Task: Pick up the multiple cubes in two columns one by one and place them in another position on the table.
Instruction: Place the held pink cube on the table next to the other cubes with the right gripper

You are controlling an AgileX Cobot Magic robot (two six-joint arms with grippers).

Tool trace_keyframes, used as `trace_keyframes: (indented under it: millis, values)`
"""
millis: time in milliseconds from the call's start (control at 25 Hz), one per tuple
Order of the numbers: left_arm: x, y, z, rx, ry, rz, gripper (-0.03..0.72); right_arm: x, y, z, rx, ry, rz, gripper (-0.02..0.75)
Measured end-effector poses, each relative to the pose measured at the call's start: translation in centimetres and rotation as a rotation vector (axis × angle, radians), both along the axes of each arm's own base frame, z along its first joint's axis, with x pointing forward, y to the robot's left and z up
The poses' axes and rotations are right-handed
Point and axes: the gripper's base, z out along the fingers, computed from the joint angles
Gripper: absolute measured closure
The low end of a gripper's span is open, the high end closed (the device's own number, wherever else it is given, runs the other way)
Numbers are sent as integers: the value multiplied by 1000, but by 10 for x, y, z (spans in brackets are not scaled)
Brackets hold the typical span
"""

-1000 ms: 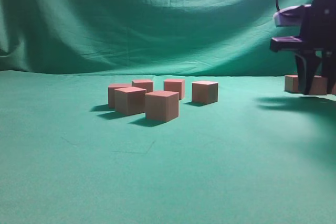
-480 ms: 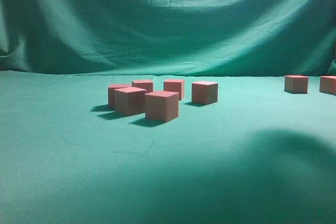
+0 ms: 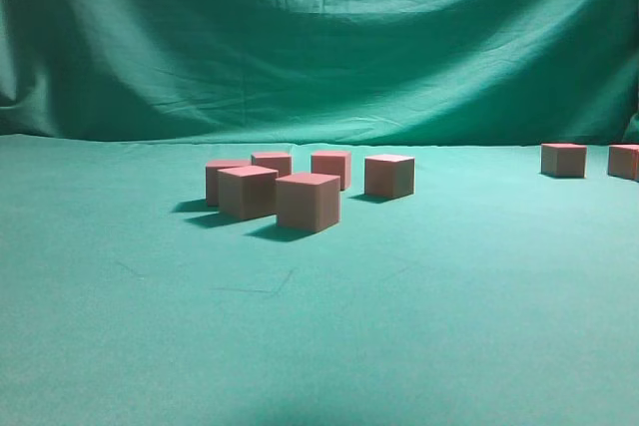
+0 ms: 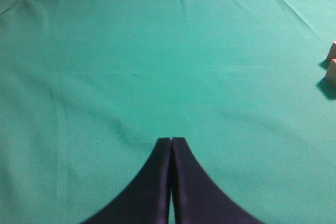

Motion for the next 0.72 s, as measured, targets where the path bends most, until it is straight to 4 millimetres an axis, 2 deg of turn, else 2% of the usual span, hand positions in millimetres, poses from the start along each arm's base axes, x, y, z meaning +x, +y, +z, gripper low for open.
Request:
trace_keyframes:
  millis: [200, 320, 520, 720]
  values:
    - [0, 0, 0, 0, 0, 0, 688, -24, 23, -41, -4, 29, 89, 470]
    - [0, 0, 0, 0, 0, 0, 688, -31, 33, -56, 32, -9, 111, 470]
    - [0, 0, 0, 0, 0, 0, 688, -21, 49, -72, 77, -37, 72, 470]
    - [0, 0, 0, 0, 0, 0, 688, -7, 61, -107, 39, 9, -72, 470]
